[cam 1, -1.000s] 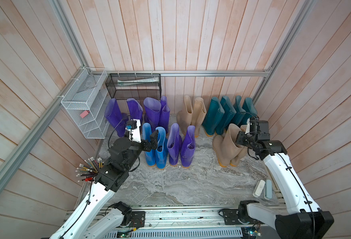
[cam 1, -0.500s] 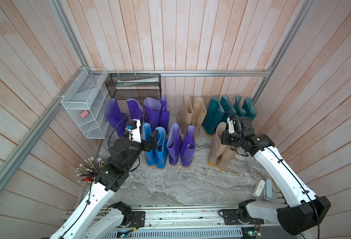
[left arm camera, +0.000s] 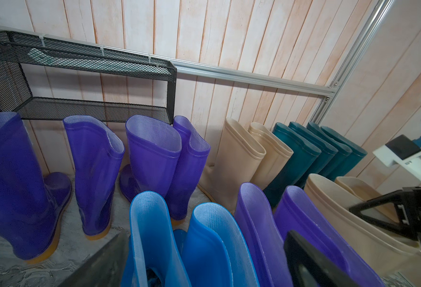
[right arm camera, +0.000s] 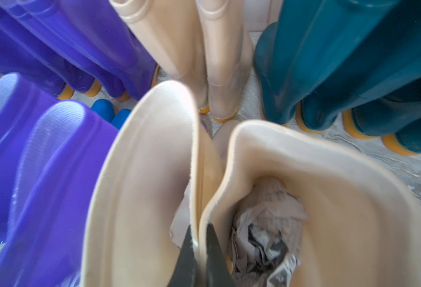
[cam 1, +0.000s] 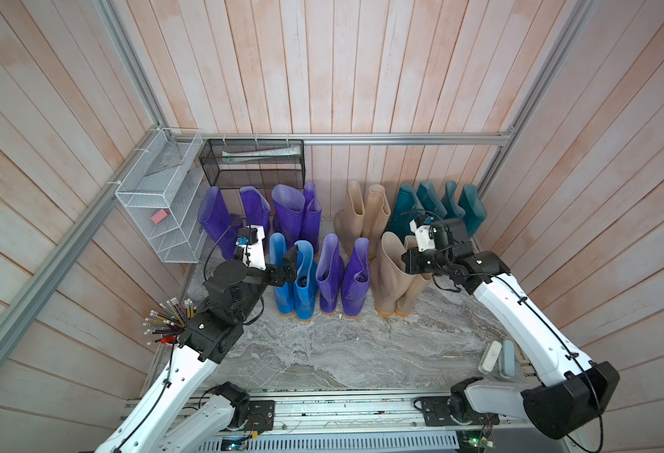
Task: Match and arrange rain boots in pairs
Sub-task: Adjust a pair of rain boots at the center of the board, then reset both arms
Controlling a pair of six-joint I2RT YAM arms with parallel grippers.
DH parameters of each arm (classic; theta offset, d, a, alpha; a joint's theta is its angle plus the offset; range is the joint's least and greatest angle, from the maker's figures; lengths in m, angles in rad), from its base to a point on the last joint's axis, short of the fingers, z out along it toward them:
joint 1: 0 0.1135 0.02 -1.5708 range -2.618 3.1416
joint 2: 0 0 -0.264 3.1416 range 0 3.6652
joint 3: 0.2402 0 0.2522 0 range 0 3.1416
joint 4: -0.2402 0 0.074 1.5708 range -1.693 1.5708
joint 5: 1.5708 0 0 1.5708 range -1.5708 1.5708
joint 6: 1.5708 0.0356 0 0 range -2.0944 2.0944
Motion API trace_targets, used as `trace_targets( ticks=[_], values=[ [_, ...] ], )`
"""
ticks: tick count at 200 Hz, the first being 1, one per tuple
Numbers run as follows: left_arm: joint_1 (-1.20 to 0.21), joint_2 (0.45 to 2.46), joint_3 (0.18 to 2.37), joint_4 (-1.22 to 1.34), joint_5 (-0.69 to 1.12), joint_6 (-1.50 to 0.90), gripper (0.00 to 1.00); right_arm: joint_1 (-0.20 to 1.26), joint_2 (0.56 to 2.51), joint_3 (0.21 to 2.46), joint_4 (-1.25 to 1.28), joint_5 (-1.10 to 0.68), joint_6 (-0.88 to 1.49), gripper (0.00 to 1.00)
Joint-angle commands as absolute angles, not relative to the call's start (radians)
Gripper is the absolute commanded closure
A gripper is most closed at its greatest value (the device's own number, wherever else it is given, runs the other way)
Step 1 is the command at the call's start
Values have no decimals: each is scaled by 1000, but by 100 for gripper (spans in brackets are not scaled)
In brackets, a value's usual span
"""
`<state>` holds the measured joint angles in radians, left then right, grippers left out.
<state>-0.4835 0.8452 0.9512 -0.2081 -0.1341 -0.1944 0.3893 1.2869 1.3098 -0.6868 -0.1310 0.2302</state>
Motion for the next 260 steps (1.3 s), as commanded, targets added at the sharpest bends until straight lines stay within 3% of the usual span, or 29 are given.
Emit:
trace_targets(
  ticks=[1, 53, 81, 100, 111, 151, 176, 189, 201, 218, 260],
  values=[
    [-474, 844, 934, -182, -115, -185, 0, 395, 1267, 1358, -574, -218, 178, 100],
    [-471, 842, 932, -187, -125, -180, 0, 395, 1279, 1316, -570, -212, 219, 100],
    [-471, 830, 962, -213, -174, -169, 0, 396, 1228, 1333, -597, -150, 230, 50],
    [-470, 813, 1010, -240, -219, -167, 0, 395, 1192, 1368, -620, -94, 231, 28],
    [-471, 806, 1038, -264, -239, -169, 0, 395, 1174, 1385, -626, -56, 233, 2],
    [-472, 852, 1215, -474, -280, -178, 0, 397, 1148, 1475, -693, 221, 225, 2],
    [-472, 768, 1178, -432, -291, -167, 0, 396, 1111, 1470, -723, 712, 266, 2],
    [-472, 664, 1073, -333, -275, -120, 0, 396, 1035, 1392, -653, 819, 220, 2],
    [-472, 578, 962, -212, -310, -86, 0, 396, 939, 1298, -532, 807, 150, 2],
    [-471, 508, 857, -131, -338, 1, 0, 391, 817, 1174, -354, 620, 66, 2],
    [-453, 596, 848, -110, -421, 44, 0, 378, 710, 886, 65, 514, -21, 2]
  ],
)
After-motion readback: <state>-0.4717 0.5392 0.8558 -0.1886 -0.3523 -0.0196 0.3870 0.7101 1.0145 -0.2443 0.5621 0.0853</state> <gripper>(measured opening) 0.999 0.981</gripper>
